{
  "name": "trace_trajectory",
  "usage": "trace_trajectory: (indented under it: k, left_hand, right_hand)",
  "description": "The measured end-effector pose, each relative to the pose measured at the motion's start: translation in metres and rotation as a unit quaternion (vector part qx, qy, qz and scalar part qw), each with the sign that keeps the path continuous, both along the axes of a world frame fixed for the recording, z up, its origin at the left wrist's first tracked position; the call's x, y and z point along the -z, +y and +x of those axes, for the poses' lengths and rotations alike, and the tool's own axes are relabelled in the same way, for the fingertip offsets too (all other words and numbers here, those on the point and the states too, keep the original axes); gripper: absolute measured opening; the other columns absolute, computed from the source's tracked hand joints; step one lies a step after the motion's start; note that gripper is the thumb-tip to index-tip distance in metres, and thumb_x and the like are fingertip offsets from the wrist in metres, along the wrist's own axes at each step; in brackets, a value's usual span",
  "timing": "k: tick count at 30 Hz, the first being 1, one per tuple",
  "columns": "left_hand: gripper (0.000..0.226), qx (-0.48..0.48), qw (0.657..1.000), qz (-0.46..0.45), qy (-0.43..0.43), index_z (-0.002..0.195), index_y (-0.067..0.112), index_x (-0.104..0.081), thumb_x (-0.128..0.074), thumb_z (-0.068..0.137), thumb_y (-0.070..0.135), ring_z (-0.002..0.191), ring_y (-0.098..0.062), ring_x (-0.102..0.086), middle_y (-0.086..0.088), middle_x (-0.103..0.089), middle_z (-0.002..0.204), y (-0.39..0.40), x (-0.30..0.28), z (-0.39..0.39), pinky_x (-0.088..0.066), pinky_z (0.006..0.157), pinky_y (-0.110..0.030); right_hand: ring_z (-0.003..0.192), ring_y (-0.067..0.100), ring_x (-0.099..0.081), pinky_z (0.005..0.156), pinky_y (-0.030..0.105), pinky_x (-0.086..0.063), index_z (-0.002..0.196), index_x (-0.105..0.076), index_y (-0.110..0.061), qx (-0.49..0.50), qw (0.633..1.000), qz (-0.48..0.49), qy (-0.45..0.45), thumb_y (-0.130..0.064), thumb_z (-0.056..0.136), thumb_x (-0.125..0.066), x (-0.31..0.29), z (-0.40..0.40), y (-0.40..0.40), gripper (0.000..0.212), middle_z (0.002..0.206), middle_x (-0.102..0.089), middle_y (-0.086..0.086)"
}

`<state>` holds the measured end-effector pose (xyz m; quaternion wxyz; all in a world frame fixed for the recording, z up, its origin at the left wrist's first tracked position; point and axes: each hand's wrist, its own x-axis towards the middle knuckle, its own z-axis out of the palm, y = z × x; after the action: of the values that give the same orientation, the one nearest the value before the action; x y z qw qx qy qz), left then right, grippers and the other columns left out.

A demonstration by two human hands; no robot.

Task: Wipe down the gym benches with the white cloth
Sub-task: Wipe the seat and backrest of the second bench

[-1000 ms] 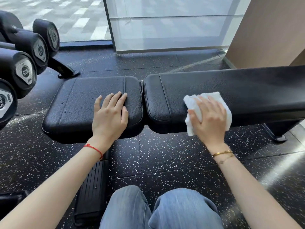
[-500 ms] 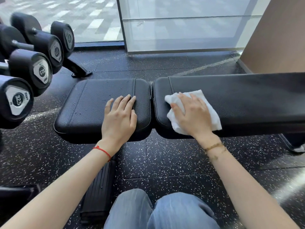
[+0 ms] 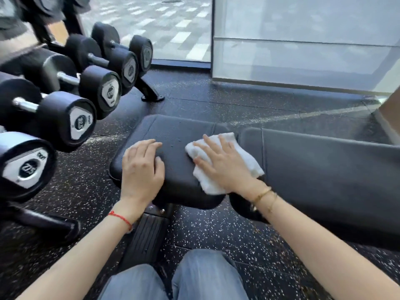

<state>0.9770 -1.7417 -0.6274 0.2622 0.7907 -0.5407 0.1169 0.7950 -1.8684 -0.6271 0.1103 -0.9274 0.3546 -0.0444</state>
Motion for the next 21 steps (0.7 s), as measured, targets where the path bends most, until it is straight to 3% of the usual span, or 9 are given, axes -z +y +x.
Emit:
trace_trajectory:
  k: [5, 8, 11, 18, 21]
  left_hand:
    - [0.05, -0.024, 0.996, 0.079, -0.03, 0.138, 0.01, -0.052, -0.039, 0.091, 0.023, 0.136, -0.028, -0.043, -0.009, -0.051, 0.144, -0.004, -0.014, 0.037, -0.028, 0.118, -0.049]
    - [0.054, -0.024, 0.991, 0.117, -0.059, 0.142, 0.011, -0.048, -0.034, 0.093, 0.029, 0.139, -0.029, -0.04, -0.009, -0.047, 0.147, -0.007, -0.018, 0.056, -0.027, 0.118, -0.049]
    - [0.058, -0.031, 0.991, 0.126, -0.039, 0.14, 0.012, -0.051, -0.027, 0.093, 0.036, 0.139, -0.028, -0.041, -0.008, -0.048, 0.146, -0.01, -0.016, 0.065, -0.028, 0.117, -0.05]
    - [0.05, -0.024, 0.997, 0.051, 0.059, 0.131, 0.014, -0.059, -0.03, 0.094, 0.033, 0.133, -0.021, -0.046, -0.003, -0.056, 0.139, -0.008, -0.001, 0.07, -0.032, 0.114, -0.049]
    - [0.048, -0.029, 0.995, 0.038, 0.085, 0.131, 0.013, -0.058, -0.032, 0.095, 0.028, 0.133, -0.019, -0.046, -0.002, -0.055, 0.139, -0.009, 0.001, 0.07, -0.032, 0.114, -0.044]
  right_hand:
    - [0.153, 0.032, 0.005, 0.122, 0.049, 0.005, 0.156, -0.018, -0.036, 0.03, 0.999, 0.038, 0.017, -0.054, 0.103, -0.026, -0.018, 0.056, -0.059, 0.056, 0.167, -0.008, -0.005]
    - [0.152, 0.036, 0.001, 0.121, 0.051, 0.001, 0.156, -0.015, -0.037, -0.061, 0.997, -0.036, 0.043, -0.059, 0.101, -0.02, -0.012, 0.069, -0.03, 0.06, 0.167, -0.009, -0.006]
    - [0.153, 0.032, 0.0, 0.121, 0.048, 0.003, 0.156, -0.017, -0.042, -0.127, 0.991, -0.023, 0.016, -0.065, 0.096, -0.014, -0.008, 0.057, -0.015, 0.064, 0.166, -0.011, -0.009]
    - [0.153, 0.029, -0.005, 0.123, 0.05, -0.003, 0.156, -0.017, -0.039, -0.018, 0.999, 0.001, 0.027, -0.058, 0.102, -0.022, -0.017, 0.11, -0.071, 0.058, 0.166, -0.013, -0.01]
    - [0.153, 0.03, -0.003, 0.123, 0.051, -0.003, 0.156, -0.016, -0.039, -0.039, 0.999, 0.008, 0.028, -0.059, 0.101, -0.023, -0.018, 0.138, -0.058, 0.059, 0.166, -0.012, -0.011]
